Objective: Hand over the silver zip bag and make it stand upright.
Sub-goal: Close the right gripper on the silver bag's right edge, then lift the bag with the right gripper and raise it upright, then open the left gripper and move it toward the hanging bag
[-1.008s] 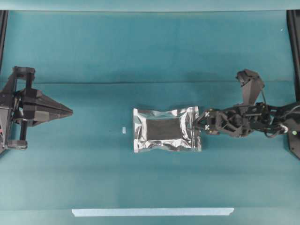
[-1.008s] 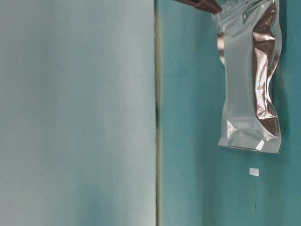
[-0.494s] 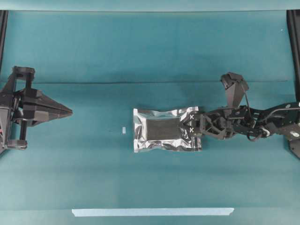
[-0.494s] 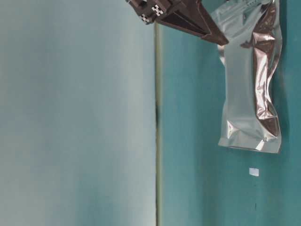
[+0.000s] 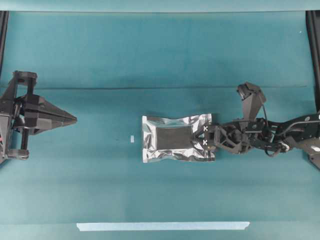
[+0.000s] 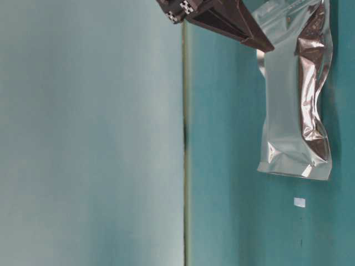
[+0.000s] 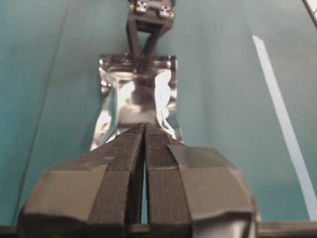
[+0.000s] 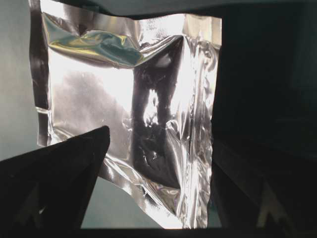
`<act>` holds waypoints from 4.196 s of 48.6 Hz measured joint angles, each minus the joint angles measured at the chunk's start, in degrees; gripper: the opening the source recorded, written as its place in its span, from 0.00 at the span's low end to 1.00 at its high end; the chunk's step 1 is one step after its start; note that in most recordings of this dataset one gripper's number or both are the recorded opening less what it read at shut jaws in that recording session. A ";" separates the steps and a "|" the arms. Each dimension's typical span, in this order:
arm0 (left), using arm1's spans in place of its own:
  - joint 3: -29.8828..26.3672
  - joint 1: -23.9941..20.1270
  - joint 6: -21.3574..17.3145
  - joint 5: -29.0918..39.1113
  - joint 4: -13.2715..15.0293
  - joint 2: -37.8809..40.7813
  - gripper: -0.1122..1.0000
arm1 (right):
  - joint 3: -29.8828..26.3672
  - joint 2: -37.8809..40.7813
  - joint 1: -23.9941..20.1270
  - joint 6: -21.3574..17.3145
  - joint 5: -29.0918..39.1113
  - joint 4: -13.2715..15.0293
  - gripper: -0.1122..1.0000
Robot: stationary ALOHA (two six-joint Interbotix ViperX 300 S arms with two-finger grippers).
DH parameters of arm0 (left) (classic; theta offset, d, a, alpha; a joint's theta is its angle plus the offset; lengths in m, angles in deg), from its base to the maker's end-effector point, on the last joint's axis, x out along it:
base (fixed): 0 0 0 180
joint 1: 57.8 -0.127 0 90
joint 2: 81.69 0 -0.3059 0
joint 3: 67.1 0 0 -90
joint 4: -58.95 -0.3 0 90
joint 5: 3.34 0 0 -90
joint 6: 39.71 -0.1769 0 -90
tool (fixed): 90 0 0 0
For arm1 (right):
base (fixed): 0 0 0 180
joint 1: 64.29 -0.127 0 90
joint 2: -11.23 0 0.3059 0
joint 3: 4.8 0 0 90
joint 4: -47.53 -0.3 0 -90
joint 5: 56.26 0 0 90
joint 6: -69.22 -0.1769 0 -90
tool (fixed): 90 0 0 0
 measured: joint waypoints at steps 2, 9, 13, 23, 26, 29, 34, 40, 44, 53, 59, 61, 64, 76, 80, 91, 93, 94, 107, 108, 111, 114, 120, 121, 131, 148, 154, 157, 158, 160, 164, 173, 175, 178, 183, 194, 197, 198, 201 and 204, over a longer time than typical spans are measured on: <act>0.00 0.00 -0.09 0.00 0.00 -0.09 0.09 | 0.09 0.00 0.00 0.00 0.00 0.00 0.90; 0.00 0.00 -0.09 -0.09 0.00 0.18 0.09 | 0.18 0.09 -0.18 0.00 -0.62 0.00 0.90; 0.00 0.00 -0.09 0.00 0.00 0.18 0.09 | 0.26 0.18 -0.18 0.00 -0.88 0.00 0.89; 0.00 -0.18 -0.09 0.00 0.00 0.18 0.09 | 0.62 0.53 -0.18 -0.09 -0.26 -0.18 0.67; 0.00 -0.18 -0.09 0.00 0.00 0.18 0.09 | 0.53 0.70 -0.18 -0.26 0.35 -0.35 0.52; 0.00 -0.09 -0.09 -0.09 0.00 0.18 0.09 | 0.53 0.88 -0.18 -0.53 0.97 -0.35 0.36; 0.00 -0.18 -0.09 0.00 0.00 0.18 0.09 | 0.35 0.70 -0.18 -0.44 1.49 -0.35 0.17; 0.00 -0.18 -0.09 0.00 0.00 0.18 0.09 | 0.26 0.62 -0.18 -0.53 1.76 -0.35 0.11; 0.00 -0.18 -0.09 0.00 0.00 0.09 0.09 | 0.26 0.62 -0.09 -0.53 1.85 -0.35 0.11; 0.00 -0.18 -0.09 0.00 0.00 0.18 0.09 | 0.26 0.70 -0.09 -0.53 1.93 -0.35 0.11; 0.00 -0.18 -0.09 -0.09 0.00 0.18 0.09 | 0.18 0.62 0.00 -0.44 2.02 -0.35 0.11; 0.00 -0.18 -0.09 -0.09 0.00 0.18 0.09 | 0.09 0.44 0.09 -0.35 2.11 -0.26 0.11; 0.00 -0.18 0.00 0.00 0.00 0.18 0.09 | -0.35 -0.18 0.53 0.26 2.90 -0.18 0.11; 0.00 -0.18 -0.09 0.00 0.00 0.26 0.09 | -4.31 -6.24 5.01 9.32 15.82 1.14 0.11; 0.00 -0.18 -0.09 0.00 0.00 0.26 0.09 | -6.77 -9.14 7.82 13.54 23.12 2.02 0.11; 0.00 -0.18 -0.18 0.00 0.00 0.35 0.09 | -13.97 -14.06 14.06 19.86 41.57 6.50 0.11; 0.00 -0.18 -0.18 0.00 0.00 0.35 0.09 | -15.56 -14.41 14.59 19.86 44.65 8.35 0.11; 0.00 -0.18 -0.18 0.00 0.00 0.35 0.09 | -16.17 -14.50 14.68 19.95 45.97 9.40 0.11; 0.00 -0.26 1.41 0.00 0.00 0.35 0.09 | -26.63 -14.50 14.68 20.57 63.19 22.94 0.11; 0.00 -0.26 1.67 0.00 0.00 0.35 0.09 | -27.51 -14.50 14.59 20.65 64.51 23.91 0.11; 0.00 -0.70 1.93 0.00 0.00 0.35 0.09 | -29.62 -14.33 14.41 20.83 67.94 26.19 0.11; 0.00 -0.97 2.02 0.00 -0.09 0.35 0.09 | -31.90 -13.97 14.06 21.71 71.02 28.04 0.11; 0.00 -1.85 2.81 0.00 0.00 0.97 0.09 | -36.47 -12.30 12.74 26.72 75.50 29.62 0.11; 0.00 -1.93 3.16 -0.09 0.00 1.14 0.09 | -37.35 -11.87 12.39 28.04 76.03 29.79 0.11; -1.32 -3.08 4.48 -0.62 0.00 5.10 0.09 | -46.41 -6.06 9.05 38.85 83.06 30.32 0.11; -1.67 -2.99 5.19 -4.31 0.00 6.77 0.09 | -53.88 -0.18 8.70 51.59 91.76 35.33 0.11; -1.76 -2.99 5.45 -4.31 0.00 6.86 0.09 | -54.58 0.62 7.73 55.81 91.93 36.91 0.11; -1.67 -2.99 6.24 -4.48 0.00 6.86 0.09 | -54.58 0.88 7.29 57.04 91.85 37.71 0.11; -1.67 -2.99 6.42 -4.48 0.00 6.86 0.09 | -54.58 0.97 7.21 57.48 91.85 37.97 0.11; -1.67 -2.99 6.86 -4.57 -0.09 6.86 0.09 | -54.58 1.05 7.12 58.18 91.76 38.50 0.11; -1.67 -2.99 7.56 -4.57 0.00 6.94 0.10 | -54.58 1.23 7.03 59.06 91.32 39.38 0.11; -1.67 -2.99 8.35 -4.57 0.00 7.29 0.27 | -54.58 1.32 7.03 59.94 89.56 39.99 0.11; -1.76 -2.99 8.88 -4.66 0.00 7.56 0.38 | -54.58 1.41 7.03 60.12 89.30 39.99 0.11; -1.67 -3.08 8.88 -4.57 0.00 7.91 0.55 | -54.58 1.49 7.03 60.38 89.12 40.08 0.11; -1.76 -3.16 7.47 -4.57 0.00 8.53 0.82 | -54.58 1.93 6.94 60.91 89.03 40.08 0.11; -1.41 -3.16 6.24 -4.66 0.00 10.28 0.88 | -54.58 2.90 6.59 61.00 88.15 40.08 0.11; -1.41 -3.16 6.24 -4.66 0.00 10.99 0.91 | -54.58 3.25 6.50 61.00 88.07 40.08 0.11; -1.41 -3.16 6.24 -4.66 -0.09 11.25 0.92 | -54.58 3.34 6.42 61.00 88.07 40.08 0.11; -1.05 -3.16 6.24 -4.92 -0.09 12.22 0.94 | -54.58 3.52 6.33 61.00 87.98 40.08 0.11; -0.79 -3.16 6.24 -5.36 -0.09 13.36 0.94 | -54.67 3.69 6.33 61.00 87.80 40.08 0.11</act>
